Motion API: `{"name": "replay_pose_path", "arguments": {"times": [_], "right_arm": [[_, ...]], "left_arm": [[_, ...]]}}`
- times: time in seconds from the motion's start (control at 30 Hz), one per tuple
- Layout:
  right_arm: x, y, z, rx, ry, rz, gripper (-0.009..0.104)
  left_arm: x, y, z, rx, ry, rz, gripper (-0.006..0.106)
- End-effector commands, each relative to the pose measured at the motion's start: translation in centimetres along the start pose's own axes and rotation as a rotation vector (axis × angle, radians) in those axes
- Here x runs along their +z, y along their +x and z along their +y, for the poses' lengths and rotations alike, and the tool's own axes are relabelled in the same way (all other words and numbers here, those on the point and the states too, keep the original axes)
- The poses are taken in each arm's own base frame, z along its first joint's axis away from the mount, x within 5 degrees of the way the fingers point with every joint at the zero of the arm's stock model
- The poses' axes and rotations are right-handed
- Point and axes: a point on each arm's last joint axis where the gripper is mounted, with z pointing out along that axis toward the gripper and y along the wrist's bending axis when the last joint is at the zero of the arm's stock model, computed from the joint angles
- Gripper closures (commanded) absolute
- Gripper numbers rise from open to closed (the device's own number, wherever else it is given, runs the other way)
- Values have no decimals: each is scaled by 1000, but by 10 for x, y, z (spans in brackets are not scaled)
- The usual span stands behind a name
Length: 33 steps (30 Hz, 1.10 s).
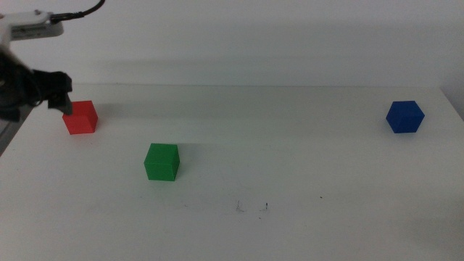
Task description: Stack red cubes first, then green, then blue cubes in a specific spot.
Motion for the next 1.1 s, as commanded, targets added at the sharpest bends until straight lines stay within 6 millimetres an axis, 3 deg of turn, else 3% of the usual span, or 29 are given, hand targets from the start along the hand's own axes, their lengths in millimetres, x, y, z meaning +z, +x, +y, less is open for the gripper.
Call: {"name": "replay_pose_path", "arguments": {"times": [0.0, 0.17, 0.33, 0.47, 0.73, 0.83, 1.0, 1.07], "right_arm": [[0, 0, 0, -16, 5, -16, 2], [0, 0, 0, -16, 5, -16, 2], [0, 0, 0, -16, 5, -16, 2], [0, 0, 0, -16, 5, -16, 2], [0, 0, 0, -16, 5, -16, 2], [0, 0, 0, -16, 5, -16, 2], [0, 0, 0, -16, 5, -16, 2], [0, 0, 0, -16, 5, -16, 2]], "left_arm": [[22, -22, 8, 41, -8, 17, 7], [77, -73, 14, 124, -6, 34, 7], [129, -100, 15, 130, 8, 73, 7], [168, -108, 17, 129, 11, 118, 7], [210, -110, 20, 127, 8, 109, 10], [219, -108, 20, 117, 18, 112, 21], [213, -111, 18, 106, 32, 124, 61], [200, -111, 13, 75, 69, 158, 76]]}}
